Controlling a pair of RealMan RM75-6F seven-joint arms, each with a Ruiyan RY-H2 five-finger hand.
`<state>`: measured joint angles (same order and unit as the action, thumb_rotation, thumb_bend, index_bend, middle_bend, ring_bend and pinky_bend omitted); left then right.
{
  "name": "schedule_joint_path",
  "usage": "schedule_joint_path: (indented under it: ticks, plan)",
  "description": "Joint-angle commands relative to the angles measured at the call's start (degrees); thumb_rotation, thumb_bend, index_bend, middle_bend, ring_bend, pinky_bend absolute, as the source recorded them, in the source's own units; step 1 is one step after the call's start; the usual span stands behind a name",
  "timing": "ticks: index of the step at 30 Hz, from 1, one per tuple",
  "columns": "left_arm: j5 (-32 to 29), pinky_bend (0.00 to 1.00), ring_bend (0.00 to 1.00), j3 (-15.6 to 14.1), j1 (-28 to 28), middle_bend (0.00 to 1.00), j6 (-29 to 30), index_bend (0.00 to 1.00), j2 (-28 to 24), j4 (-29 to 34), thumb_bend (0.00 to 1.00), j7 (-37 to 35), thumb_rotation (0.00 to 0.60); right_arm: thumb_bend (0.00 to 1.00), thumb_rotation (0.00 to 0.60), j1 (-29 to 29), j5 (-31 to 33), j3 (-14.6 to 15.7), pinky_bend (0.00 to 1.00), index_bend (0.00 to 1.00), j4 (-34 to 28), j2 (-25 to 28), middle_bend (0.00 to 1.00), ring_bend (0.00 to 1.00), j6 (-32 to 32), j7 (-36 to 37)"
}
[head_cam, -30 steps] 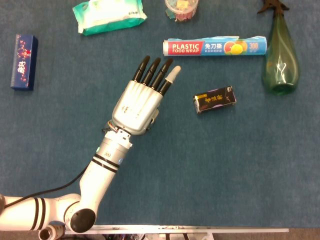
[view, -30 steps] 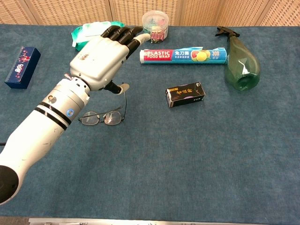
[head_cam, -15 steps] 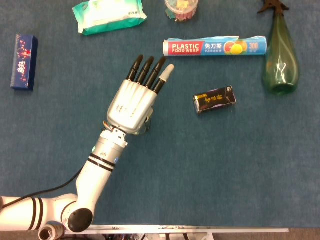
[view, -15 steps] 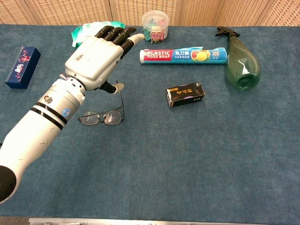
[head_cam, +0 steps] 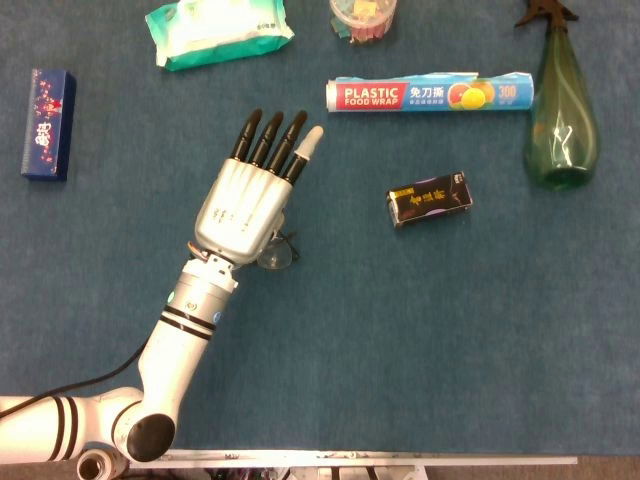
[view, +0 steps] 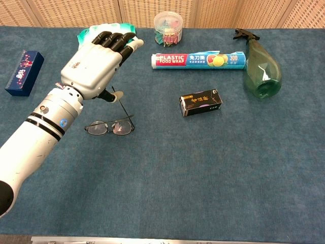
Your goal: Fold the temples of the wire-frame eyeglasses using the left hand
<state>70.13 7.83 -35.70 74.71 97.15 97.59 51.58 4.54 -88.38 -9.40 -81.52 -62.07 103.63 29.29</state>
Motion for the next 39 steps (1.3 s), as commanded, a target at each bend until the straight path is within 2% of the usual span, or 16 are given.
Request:
schedule_joint_path:
  ticks: [1,20,39]
  plan:
    - [-0.1,0.00,0.00,-0.2,0.3,0.00,0.1,0.01,-0.2,-0.5,0.20,-0.5,0.600,0.19,0.600,0.0,0.0,0.0,0.38,0.33,0.0,0.0,0.29,0.23,0.1,0.0]
    - [-0.5,0.00,0.00,-1.3,2.2,0.00,0.1,0.01,-0.5,-4.0,0.20,-4.0,0.600,0.19,0.600,0.0,-0.3,0.2,0.38,0.33,-0.1,-0.1,0.29,0.23,0.1,-0.5]
    - [0.1,0.00,0.00,-2.8,5.0,0.00,-0.4,0.01,-0.9,-7.7,0.20,-11.0,0.600,0.19,0.600,0.0,-0.3,0.2,0.38,0.33,-0.1,-0.1,0.29,0.23,0.2,-0.6]
